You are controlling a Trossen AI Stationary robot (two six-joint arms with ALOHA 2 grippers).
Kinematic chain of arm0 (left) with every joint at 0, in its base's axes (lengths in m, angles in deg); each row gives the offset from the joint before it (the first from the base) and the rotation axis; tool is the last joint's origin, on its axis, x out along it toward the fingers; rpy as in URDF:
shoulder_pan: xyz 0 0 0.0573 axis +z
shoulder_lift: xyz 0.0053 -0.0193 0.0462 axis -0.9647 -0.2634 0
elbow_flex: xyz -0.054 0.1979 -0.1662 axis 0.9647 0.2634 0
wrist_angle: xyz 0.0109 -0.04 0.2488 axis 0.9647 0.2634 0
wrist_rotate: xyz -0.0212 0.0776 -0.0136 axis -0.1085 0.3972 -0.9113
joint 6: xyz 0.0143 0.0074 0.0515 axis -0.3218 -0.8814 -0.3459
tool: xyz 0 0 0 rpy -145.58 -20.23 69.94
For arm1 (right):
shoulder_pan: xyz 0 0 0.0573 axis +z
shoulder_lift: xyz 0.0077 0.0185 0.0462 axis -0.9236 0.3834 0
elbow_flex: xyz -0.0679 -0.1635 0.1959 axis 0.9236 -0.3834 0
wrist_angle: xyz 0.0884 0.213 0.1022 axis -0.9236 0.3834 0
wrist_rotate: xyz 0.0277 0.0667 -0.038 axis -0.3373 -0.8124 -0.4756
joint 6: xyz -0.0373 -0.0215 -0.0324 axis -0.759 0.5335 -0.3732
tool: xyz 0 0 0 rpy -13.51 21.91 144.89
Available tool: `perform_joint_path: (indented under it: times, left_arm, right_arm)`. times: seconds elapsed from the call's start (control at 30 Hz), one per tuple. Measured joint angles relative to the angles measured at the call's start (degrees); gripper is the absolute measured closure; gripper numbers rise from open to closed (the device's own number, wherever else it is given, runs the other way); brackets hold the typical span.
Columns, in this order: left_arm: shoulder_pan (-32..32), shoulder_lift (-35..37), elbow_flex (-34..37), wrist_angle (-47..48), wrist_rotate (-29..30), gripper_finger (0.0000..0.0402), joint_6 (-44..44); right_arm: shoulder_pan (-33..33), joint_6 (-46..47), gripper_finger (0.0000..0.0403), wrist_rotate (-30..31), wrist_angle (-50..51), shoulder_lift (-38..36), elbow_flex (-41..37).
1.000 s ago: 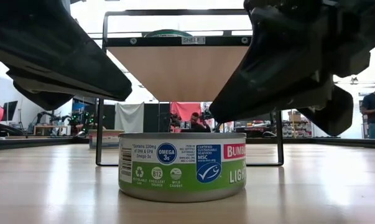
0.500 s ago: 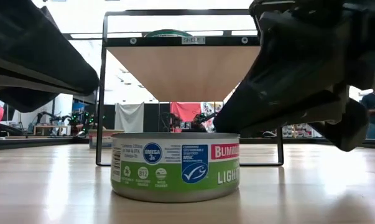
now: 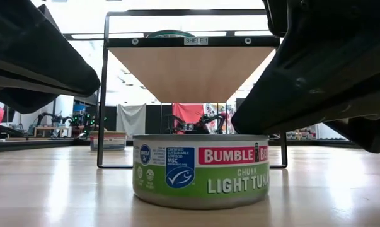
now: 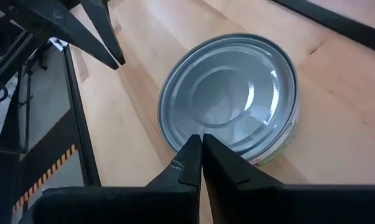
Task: Stack canned seafood by type on shelf
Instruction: Stack the green tuna can on top of the green tuna can on the shelf
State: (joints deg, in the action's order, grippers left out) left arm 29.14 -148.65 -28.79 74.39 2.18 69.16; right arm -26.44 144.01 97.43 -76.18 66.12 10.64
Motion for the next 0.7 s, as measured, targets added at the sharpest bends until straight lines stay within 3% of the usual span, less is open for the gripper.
perform_joint_path:
  times: [0.3, 0.7]
  left_arm:
    - [-0.1, 0.0, 0.0, -1.0, 0.1, 0.0401, 0.4]
    - [0.3, 0.0, 0.0, -0.9, 0.6, 0.0401, -0.7]
  right_arm:
    - [-0.9, -0.9, 0.0394, 1.5, 3.4, -0.8, 0.4]
    - [-1.3, -1.5, 0.0394, -1.6, 2.2, -0.2, 0.8]
